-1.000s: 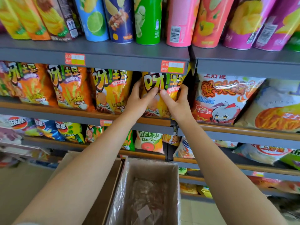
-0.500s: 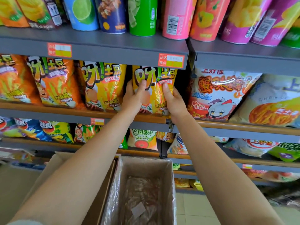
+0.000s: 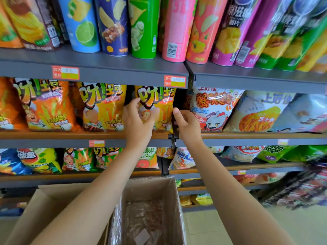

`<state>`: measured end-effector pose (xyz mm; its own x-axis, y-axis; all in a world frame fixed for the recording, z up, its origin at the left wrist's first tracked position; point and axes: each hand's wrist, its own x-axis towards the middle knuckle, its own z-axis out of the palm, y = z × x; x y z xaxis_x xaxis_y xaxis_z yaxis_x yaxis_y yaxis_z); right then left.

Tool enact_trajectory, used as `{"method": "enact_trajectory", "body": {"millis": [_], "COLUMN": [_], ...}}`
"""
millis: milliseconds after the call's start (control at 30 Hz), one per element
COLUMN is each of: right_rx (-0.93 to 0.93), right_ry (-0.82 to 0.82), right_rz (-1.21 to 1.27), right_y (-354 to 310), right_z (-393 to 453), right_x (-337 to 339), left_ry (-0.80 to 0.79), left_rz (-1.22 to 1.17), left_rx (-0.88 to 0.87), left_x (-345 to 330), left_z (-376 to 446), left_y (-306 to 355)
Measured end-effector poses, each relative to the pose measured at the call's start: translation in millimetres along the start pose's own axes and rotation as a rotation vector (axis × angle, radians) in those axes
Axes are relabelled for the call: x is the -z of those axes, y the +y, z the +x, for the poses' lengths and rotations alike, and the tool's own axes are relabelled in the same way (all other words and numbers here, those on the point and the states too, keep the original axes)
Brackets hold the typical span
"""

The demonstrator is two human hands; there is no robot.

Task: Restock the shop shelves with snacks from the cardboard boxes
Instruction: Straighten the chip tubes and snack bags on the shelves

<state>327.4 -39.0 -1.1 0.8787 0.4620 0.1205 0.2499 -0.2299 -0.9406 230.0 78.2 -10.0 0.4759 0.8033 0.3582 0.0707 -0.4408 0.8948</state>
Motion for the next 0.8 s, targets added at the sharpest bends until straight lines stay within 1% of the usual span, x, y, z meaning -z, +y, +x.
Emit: {"method": "enact_trajectory", "body": {"millis": [67, 133, 233, 267, 333, 400, 533, 600, 700, 800], "right_rx": [-0.008, -0.005, 0.033, 0.033, 0.017, 0.009, -0.004, 0.014, 0.024, 0.009], "right_ry": [0.099, 0.242, 0.46, 0.495, 0.504, 0.416, 0.121, 0.014, -0.063, -0.138], "right_rz": [0.004, 0.012, 0.054, 0.055, 0.016, -0.001, -0.015, 0.006, 0.069, 0.108], "right_y": [-3.8, -3.6, 4.8, 7.5, 17.7, 28.5, 50.2, 60.0, 67.3, 62.5], "right_z": [-6.6, -8.3, -0.4, 4.5, 17.4, 27.4, 43.3, 52.0, 66.8, 78.1], "right_x": [13.1, 31.0, 64.6, 75.2, 94.4, 109.8, 131.7, 138.6, 143.9, 151.8], "left_ry": [-0.08, -0.236, -0.38, -0.422, -0.484, -0.476, -0.325, -0.272, -0.157, -0.08], "left_rz": [-0.033, -0.046, -0.03, -0.02, 0.001, 0.008, -0.08, -0.105, -0.106, -0.073], "left_rx": [-0.052, -0.032, 0.011, 0.018, 0.035, 0.044, 0.134, 0.176, 0.221, 0.286], "left_x": [-2.3, -6.8, -24.8, -34.2, -59.4, -88.3, -137.3, -154.4, -168.1, -172.3], "left_z": [-8.9, -14.7, -20.3, -21.6, -21.5, -19.7, -18.3, -19.5, -21.0, -22.1], "left_y": [13.1, 28.1, 43.2, 47.3, 54.1, 61.1, 69.8, 69.5, 69.4, 73.4]}}
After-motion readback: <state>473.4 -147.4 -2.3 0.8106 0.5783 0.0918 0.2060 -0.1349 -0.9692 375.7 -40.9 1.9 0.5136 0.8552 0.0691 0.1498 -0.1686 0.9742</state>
